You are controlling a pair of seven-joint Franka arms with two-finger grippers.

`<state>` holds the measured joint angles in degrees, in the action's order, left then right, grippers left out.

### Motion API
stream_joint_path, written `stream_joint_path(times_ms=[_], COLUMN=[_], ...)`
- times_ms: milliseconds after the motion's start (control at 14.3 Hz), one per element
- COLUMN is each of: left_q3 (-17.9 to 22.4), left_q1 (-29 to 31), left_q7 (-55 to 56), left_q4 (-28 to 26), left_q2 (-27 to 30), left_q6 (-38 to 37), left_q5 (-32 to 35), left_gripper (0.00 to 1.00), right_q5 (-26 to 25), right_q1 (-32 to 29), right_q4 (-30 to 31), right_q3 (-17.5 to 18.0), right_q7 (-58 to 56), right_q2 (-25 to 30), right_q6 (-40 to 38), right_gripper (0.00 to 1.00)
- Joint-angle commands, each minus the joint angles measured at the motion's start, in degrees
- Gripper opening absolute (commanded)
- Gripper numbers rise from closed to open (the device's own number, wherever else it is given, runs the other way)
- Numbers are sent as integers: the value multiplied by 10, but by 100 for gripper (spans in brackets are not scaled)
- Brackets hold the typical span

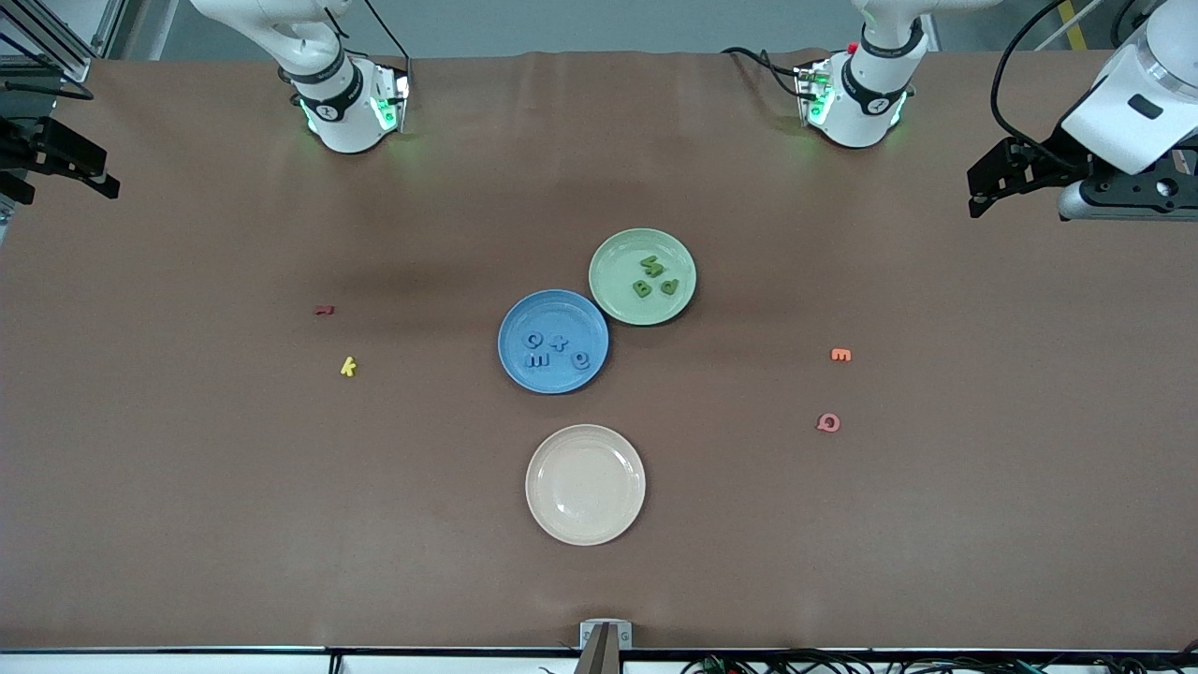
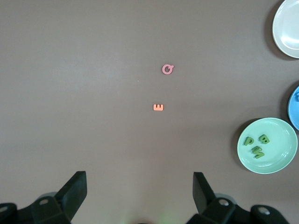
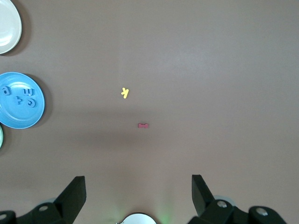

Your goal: Sort letters by color into matching plates

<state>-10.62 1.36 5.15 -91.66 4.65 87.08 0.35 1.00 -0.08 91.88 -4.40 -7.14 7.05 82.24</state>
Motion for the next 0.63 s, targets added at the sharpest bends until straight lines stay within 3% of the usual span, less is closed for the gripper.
stream_joint_path(times_ms=[0,558], left_q3=[-1,-1], left_q1=[1,0], left_q7=[-8,-10], left_q4=[2,2], left_q2=[4,10], left_q6=[2,-2], left_q5=[4,4], left_gripper=[100,100], right_q5=[-8,-18], right_q1=[6,4], right_q4=[2,2], right_q3=[-3,-5], right_q7=[-6,-9], right_q2=[8,8], right_q6=[-2,5], right_gripper=[100,100])
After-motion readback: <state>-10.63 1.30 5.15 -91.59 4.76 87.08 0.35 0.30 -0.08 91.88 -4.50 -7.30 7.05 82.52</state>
